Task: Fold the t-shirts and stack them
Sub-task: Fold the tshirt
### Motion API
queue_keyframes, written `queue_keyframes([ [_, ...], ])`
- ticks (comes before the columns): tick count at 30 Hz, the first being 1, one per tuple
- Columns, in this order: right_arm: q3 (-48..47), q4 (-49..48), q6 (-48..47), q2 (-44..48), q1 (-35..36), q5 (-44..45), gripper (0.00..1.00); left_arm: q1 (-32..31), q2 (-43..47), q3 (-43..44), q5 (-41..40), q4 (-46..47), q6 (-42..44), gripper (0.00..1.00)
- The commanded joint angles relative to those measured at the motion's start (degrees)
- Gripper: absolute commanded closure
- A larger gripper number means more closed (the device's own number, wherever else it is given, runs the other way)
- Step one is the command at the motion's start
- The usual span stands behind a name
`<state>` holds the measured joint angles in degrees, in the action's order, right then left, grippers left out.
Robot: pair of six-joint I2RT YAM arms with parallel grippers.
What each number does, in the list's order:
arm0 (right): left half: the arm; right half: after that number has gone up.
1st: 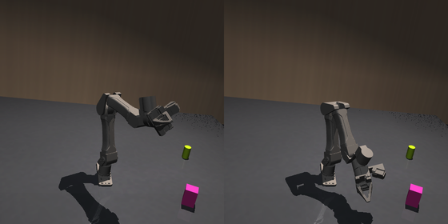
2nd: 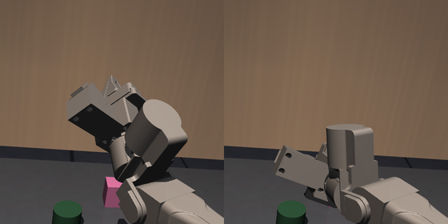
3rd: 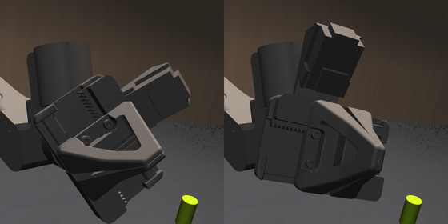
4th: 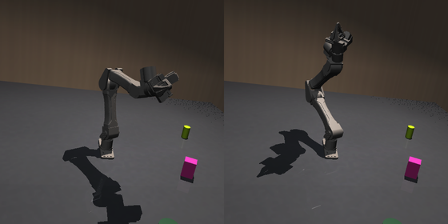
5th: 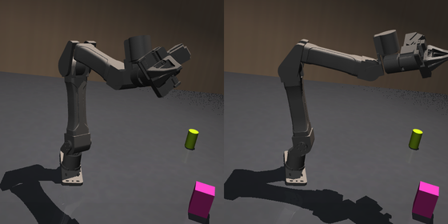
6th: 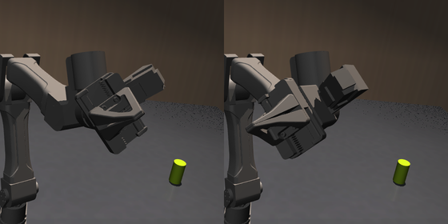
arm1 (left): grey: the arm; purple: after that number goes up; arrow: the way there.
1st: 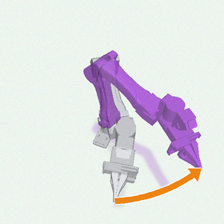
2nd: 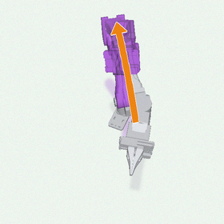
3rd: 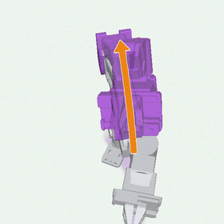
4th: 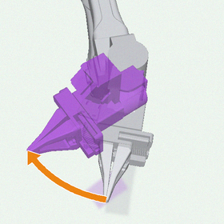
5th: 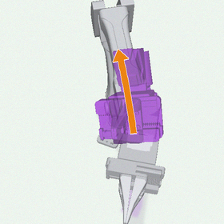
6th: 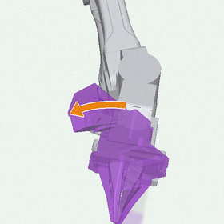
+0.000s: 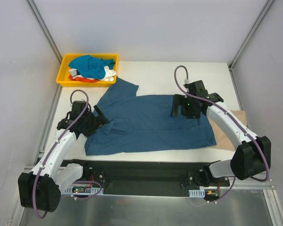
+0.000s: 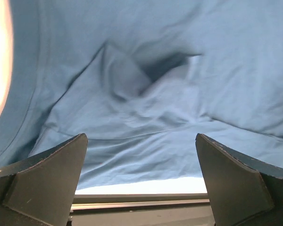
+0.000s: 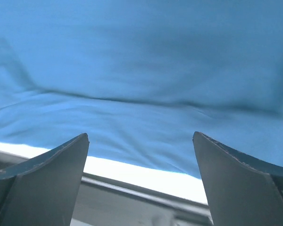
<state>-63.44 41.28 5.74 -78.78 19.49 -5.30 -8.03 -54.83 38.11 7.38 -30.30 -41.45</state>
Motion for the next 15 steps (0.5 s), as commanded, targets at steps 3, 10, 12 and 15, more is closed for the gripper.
queue_keyframes([
  [3,-9.1,-13.8,0.3,-10.0,13.5,-11.4,0.03,0.0,1.0,2.4,3.0,-1.5,3.6,0.01],
  [10,-28.0,-16.7,2.2,-30.7,21.6,-15.7,0.02,0.0,0.3,-2.8,6.9,3.8,1.6,0.16],
  [12,-32.5,-17.6,3.2,-36.3,22.8,-16.6,0.07,0.0,-0.2,-3.9,7.8,5.6,1.4,0.23],
  [15,-38.1,-18.2,3.4,-42.4,24.1,-17.3,0.17,0.0,-2.3,-4.9,7.2,7.5,0.8,0.34],
])
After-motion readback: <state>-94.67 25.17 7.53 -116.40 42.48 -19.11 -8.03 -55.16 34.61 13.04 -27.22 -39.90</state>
